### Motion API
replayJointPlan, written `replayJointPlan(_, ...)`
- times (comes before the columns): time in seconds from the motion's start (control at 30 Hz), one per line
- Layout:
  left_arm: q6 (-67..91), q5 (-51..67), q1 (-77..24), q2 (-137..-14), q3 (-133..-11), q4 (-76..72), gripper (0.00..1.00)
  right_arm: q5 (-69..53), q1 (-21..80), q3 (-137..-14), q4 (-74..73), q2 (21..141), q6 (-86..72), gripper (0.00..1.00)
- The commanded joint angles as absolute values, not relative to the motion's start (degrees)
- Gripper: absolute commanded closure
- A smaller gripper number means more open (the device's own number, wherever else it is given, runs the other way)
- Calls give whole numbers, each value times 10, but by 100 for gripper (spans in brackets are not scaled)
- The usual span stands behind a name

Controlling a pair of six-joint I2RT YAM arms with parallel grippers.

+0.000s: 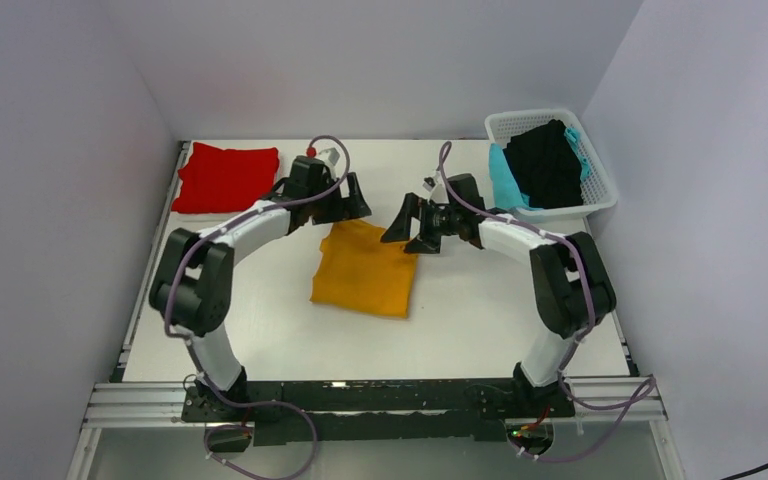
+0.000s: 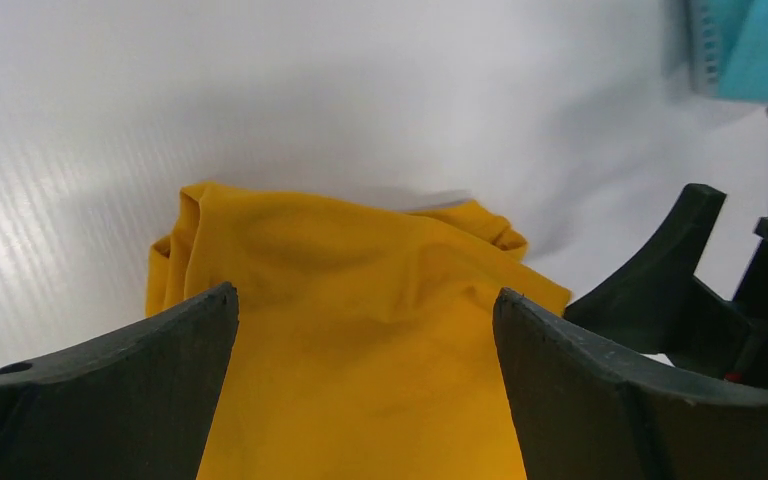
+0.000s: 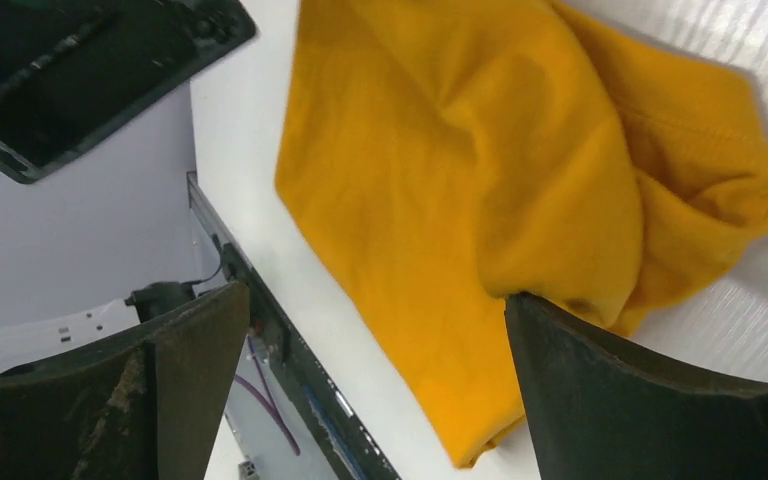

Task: Fold and stack the t-shirts
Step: Smooth out wrinkles on the folded tshirt

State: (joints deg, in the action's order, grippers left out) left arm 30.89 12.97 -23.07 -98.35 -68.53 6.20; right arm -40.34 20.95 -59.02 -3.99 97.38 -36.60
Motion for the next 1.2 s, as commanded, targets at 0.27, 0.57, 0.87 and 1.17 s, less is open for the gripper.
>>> replayJointPlan(0.27,312,114,-229,-1148,-777,94,1,-337,172,-704,-46,1144,-381,0)
replayJointPlan(0.57,310,90,-218,-1147,-747,105,1,-270,155,-687,-56,1155,-389,0)
replayJointPlan(0.87,265,60,-217,-1013,-754,119,1,-205,154,-665,-62,980,-349,0)
replayJointPlan(1.17,293,50,-217,-867,-571,78,0,33,140,-487,-56,683,-369,0)
